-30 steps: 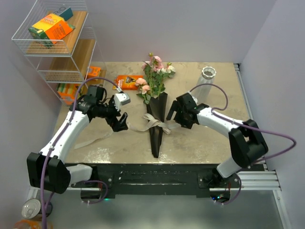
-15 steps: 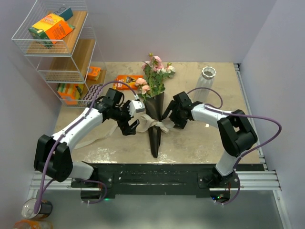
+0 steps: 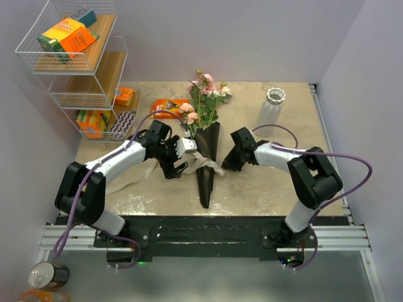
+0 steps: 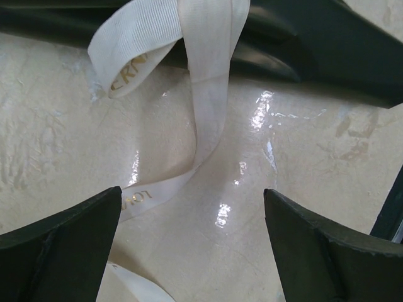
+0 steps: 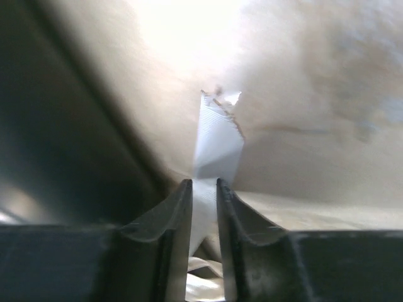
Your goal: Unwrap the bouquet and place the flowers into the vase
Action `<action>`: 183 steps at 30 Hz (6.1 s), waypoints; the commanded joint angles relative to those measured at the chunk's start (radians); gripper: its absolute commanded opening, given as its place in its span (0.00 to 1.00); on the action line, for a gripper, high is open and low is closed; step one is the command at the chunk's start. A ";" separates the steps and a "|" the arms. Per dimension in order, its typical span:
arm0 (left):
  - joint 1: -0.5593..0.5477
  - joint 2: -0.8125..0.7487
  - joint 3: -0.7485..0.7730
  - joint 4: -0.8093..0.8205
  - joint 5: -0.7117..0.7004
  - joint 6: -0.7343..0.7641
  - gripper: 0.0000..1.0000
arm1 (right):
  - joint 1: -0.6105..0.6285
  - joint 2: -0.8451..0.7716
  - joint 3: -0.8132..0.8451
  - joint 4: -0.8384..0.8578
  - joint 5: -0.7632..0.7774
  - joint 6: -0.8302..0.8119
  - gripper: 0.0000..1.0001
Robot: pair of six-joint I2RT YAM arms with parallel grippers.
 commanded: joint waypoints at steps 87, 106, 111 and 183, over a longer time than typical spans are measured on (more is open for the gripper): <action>0.046 0.211 0.052 0.219 -0.123 -0.044 0.40 | 0.378 -0.255 -0.160 0.192 0.733 -0.797 0.79; 0.045 0.220 0.081 0.186 -0.126 -0.040 0.40 | 0.401 -0.197 -0.187 0.219 0.647 -0.753 0.80; 0.045 0.215 0.080 0.182 -0.127 -0.035 0.41 | 0.430 -0.200 -0.198 0.218 0.721 -0.730 0.79; -0.027 0.485 0.483 0.103 -0.158 -0.287 0.40 | 0.454 -0.025 -0.212 0.702 0.664 -0.986 0.64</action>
